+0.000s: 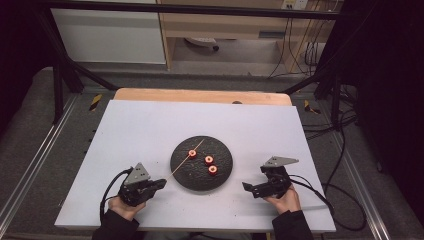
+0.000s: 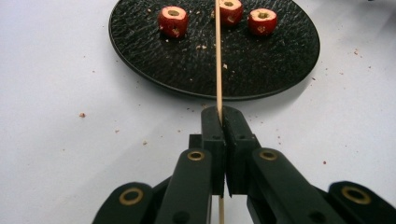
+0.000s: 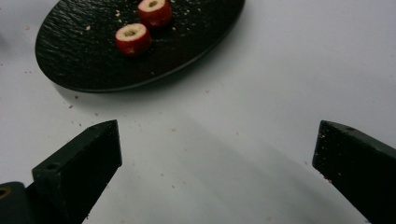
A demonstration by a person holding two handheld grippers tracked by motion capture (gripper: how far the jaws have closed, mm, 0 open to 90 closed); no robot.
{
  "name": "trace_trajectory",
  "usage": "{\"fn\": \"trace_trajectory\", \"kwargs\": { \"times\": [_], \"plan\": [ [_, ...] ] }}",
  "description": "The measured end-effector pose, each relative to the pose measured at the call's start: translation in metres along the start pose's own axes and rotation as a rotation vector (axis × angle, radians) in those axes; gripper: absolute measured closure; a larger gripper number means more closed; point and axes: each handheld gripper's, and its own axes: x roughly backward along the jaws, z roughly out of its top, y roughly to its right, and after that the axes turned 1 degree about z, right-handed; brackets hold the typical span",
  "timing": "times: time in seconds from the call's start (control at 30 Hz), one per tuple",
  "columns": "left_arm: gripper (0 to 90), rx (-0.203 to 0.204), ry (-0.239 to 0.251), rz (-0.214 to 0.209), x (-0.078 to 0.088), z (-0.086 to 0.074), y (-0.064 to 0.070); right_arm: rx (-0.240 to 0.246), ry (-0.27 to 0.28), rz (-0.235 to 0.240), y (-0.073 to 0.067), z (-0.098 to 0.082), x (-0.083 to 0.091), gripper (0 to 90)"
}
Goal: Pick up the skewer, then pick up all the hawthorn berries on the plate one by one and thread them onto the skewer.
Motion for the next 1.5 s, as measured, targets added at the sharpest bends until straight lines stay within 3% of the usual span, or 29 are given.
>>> {"fn": "trace_trajectory", "kwargs": {
  "times": [0.27,0.63,0.83,0.93,1.0,1.17,1.4,1.5],
  "plan": [
    [87.9,0.0,0.012,0.003,0.003,-0.003,0.0,0.021,-0.034,0.023,-0.017,0.031,-0.012,1.9],
    [87.9,-0.002,0.015,-0.003,0.002,-0.006,0.0,0.049,-0.104,0.012,-0.036,0.059,-0.032,3.6],
    [87.9,-0.002,0.017,-0.001,0.002,-0.006,0.0,0.043,-0.152,0.012,-0.043,0.075,-0.045,3.9],
    [87.9,0.002,0.018,-0.001,0.002,-0.006,-0.001,0.067,-0.2,0.022,-0.049,0.088,-0.054,5.1],
    [87.9,0.003,0.017,0.002,0.002,-0.006,-0.001,0.083,-0.225,0.028,-0.053,0.093,-0.058,6.8],
    [87.8,0.001,0.016,0.004,0.002,-0.007,-0.002,0.069,-0.293,0.067,-0.057,0.104,-0.07,12.5],
    [87.8,0.001,0.018,0.003,0.002,-0.007,-0.003,0.083,-0.389,0.051,-0.059,0.112,-0.09,21.3],
    [87.8,-0.001,0.016,0.004,0.001,-0.007,-0.002,0.088,-0.403,0.059,-0.059,0.114,-0.096,28.8]
  ]
}}
